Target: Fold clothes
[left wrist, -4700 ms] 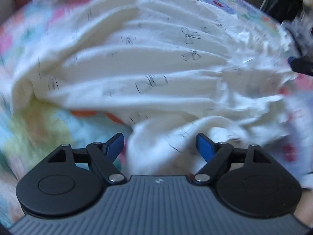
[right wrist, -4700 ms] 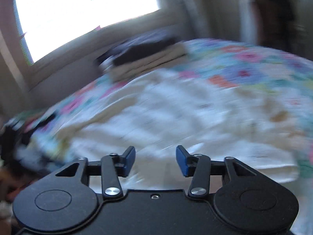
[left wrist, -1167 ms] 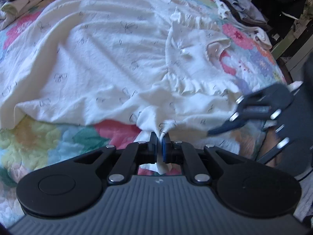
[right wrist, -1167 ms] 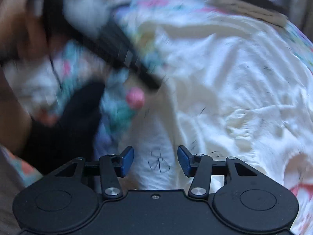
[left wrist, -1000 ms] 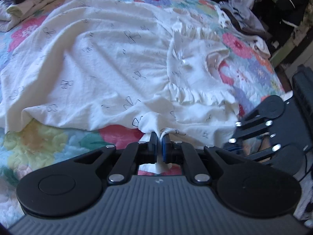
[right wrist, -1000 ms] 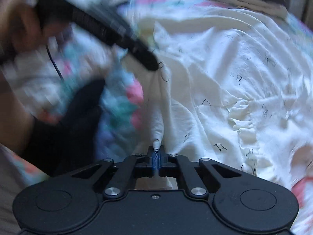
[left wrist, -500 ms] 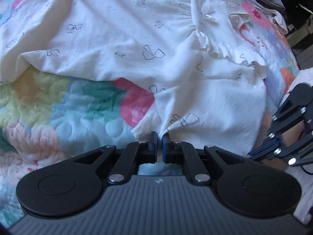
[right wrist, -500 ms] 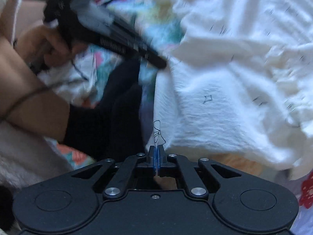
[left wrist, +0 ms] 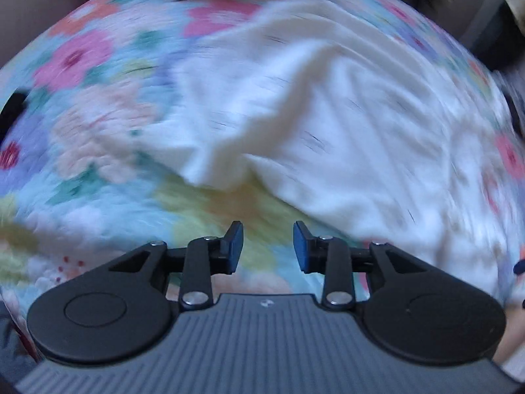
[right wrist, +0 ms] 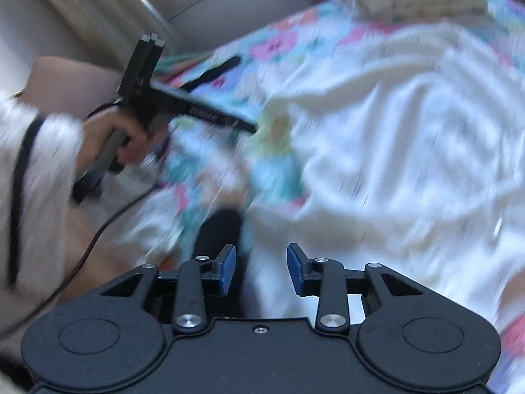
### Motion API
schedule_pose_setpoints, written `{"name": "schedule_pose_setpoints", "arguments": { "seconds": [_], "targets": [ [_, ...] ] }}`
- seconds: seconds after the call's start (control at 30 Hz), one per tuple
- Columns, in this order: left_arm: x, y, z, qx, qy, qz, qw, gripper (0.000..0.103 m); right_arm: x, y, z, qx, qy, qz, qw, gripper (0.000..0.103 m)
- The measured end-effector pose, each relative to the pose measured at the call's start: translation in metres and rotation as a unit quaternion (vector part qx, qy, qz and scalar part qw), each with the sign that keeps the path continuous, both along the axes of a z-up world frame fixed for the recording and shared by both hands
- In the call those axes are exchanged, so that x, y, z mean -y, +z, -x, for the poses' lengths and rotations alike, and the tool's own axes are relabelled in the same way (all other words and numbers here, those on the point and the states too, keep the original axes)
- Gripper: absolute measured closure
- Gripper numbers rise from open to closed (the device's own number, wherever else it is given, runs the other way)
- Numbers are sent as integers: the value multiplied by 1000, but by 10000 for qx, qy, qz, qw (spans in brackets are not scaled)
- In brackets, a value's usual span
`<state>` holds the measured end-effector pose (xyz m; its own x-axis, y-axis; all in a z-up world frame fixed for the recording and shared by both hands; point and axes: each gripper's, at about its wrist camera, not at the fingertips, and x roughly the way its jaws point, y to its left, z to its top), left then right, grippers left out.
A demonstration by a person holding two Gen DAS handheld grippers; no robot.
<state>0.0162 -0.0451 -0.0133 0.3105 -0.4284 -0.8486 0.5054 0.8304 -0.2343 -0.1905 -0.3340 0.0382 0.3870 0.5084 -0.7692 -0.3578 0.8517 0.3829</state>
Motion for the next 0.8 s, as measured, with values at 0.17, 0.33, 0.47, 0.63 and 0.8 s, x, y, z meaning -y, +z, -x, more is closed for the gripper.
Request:
{"name": "schedule_pose_setpoints", "arguments": {
  "seconds": [0.17, 0.33, 0.47, 0.63, 0.8],
  "targets": [
    [-19, -4, -34, 274, 529, 335, 9977, 71, -28, -8, -44, 672, 276, 825, 9939, 63],
    [-30, -29, -65, 333, 1045, 161, 9938, 70, -61, -30, -85, 789, 451, 1018, 9906, 60],
    [-35, -50, -83, 495, 1319, 45, 9900, 67, -84, -59, -111, 769, 678, 1367, 9853, 54],
    [-32, -73, -99, 309, 1452, 445, 9879, 44, -82, -97, -135, 291, 530, 1223, 9906, 54],
    [-19, -75, -100, 879, 1224, -285, 9882, 99, -76, -108, -138, 186, 341, 863, 9955, 61]
  ]
}}
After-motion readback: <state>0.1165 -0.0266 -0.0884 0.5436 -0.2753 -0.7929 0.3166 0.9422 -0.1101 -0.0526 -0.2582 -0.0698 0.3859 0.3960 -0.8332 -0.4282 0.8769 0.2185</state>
